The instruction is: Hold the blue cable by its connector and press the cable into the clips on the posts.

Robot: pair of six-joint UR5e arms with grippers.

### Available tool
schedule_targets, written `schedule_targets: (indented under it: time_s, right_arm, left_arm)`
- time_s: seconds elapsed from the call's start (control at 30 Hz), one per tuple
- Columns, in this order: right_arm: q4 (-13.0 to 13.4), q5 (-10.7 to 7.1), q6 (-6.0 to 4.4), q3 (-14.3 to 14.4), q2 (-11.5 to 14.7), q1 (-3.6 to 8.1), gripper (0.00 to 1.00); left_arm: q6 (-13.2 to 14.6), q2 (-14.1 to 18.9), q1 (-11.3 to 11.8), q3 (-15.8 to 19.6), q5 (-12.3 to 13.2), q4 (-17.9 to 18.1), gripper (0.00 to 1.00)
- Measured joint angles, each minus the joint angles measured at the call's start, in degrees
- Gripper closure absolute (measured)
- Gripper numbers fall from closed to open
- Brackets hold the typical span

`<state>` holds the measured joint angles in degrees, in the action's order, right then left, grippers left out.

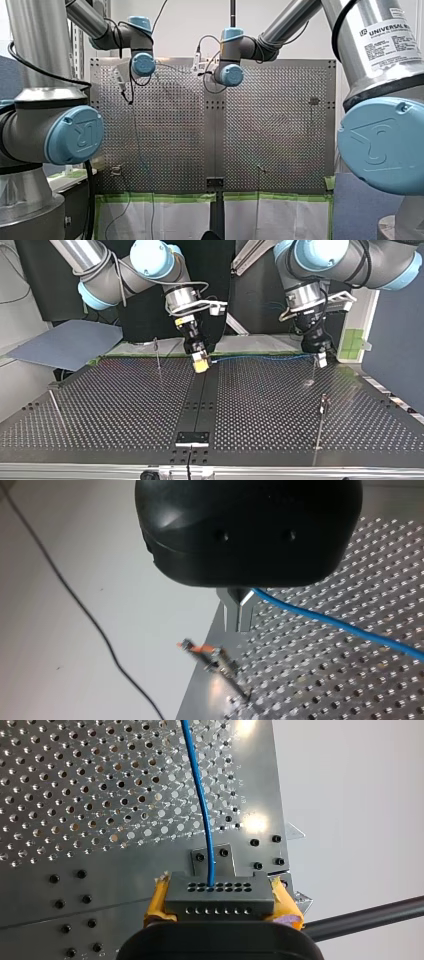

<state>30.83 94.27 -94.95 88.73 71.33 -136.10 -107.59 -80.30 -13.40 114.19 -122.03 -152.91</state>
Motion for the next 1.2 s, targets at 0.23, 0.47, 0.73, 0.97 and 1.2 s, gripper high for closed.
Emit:
schedule_targets:
  time_s: [0.23, 0.47, 0.73, 0.97, 1.2]
  right_arm:
    - [-0.83, -1.61, -0.41, -2.45, -0.09, -0.08, 1.00]
    - [-0.95, -2.58, -0.76, -4.25, -0.69, -0.09, 1.00]
    - [-1.84, -3.09, -0.94, -6.66, -3.51, -0.56, 1.00]
    - [-2.20, -3.18, -0.95, -7.95, -4.78, -1.07, 1.00]
    - [-2.87, -3.11, -0.95, -8.97, -4.86, -1.36, 1.00]
  left_arm:
    - [-1.63, 0.69, 3.28, -0.13, 3.20, -0.26, 1.00]
    - [-2.48, 0.71, 6.55, -1.19, 6.46, 0.02, 1.00]
    - [-3.81, -0.90, 10.52, -4.66, 9.48, -0.37, 1.00]
    - [-4.22, -1.02, 12.17, -6.35, 10.81, -0.42, 1.00]
    - [-4.29, -1.05, 13.08, -6.57, 12.41, -0.44, 1.00]
